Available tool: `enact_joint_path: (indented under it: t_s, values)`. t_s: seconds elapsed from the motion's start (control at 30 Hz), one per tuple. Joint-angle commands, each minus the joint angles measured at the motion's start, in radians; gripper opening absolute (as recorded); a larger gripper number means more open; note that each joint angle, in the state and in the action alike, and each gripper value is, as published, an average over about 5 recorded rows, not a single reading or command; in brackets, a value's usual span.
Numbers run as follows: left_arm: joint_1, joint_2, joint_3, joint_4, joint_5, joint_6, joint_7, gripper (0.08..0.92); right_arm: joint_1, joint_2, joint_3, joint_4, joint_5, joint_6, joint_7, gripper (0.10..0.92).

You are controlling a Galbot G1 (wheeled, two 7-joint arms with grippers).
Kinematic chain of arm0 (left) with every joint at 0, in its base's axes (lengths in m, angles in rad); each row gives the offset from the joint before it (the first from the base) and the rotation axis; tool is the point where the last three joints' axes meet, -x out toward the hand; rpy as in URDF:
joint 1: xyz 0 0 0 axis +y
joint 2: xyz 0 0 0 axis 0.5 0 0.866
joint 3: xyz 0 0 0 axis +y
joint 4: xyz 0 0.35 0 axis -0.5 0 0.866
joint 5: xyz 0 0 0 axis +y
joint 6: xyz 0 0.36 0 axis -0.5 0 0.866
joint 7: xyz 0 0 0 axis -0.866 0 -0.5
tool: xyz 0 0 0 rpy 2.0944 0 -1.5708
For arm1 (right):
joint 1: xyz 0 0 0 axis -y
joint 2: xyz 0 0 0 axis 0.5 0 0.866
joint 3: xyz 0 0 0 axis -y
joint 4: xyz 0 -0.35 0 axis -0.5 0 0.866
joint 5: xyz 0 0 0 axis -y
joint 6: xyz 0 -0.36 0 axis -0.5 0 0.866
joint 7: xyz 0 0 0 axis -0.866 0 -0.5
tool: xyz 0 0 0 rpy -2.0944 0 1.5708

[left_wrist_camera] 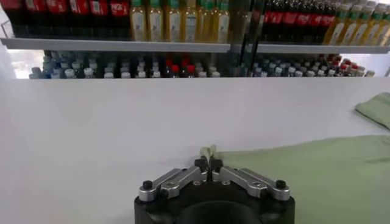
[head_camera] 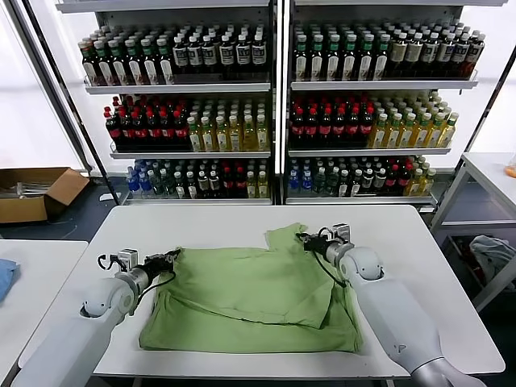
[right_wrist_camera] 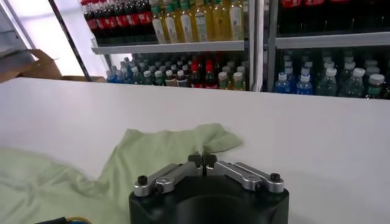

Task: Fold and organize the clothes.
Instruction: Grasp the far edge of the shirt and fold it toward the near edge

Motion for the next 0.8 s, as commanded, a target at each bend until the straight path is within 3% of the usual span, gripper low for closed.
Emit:
enact_joint_path:
  t_s: [0.03,0.37,0.57,0.8]
  values:
    - [0.018,0.002,-0.01,-0.059,0.003,-0.039,-0.034,0.091,-0.047,-0.008,0.026,0.093,0.052,0.04,-0.01,0.106]
    - [0.111,0.042,-0.086,-0.243,-0.029,-0.036,-0.076,0.091,-0.182,-0.074,0.12,0.307,0.122,0.049,0.008,0.106]
    - [0.237,0.083,-0.189,-0.392,-0.061,-0.039,-0.096,0.091,-0.349,-0.132,0.202,0.542,0.167,0.035,0.025,0.106]
    - [0.395,0.122,-0.312,-0.476,-0.081,-0.051,-0.084,0.091,-0.569,-0.136,0.339,0.727,0.163,0.025,0.034,0.106]
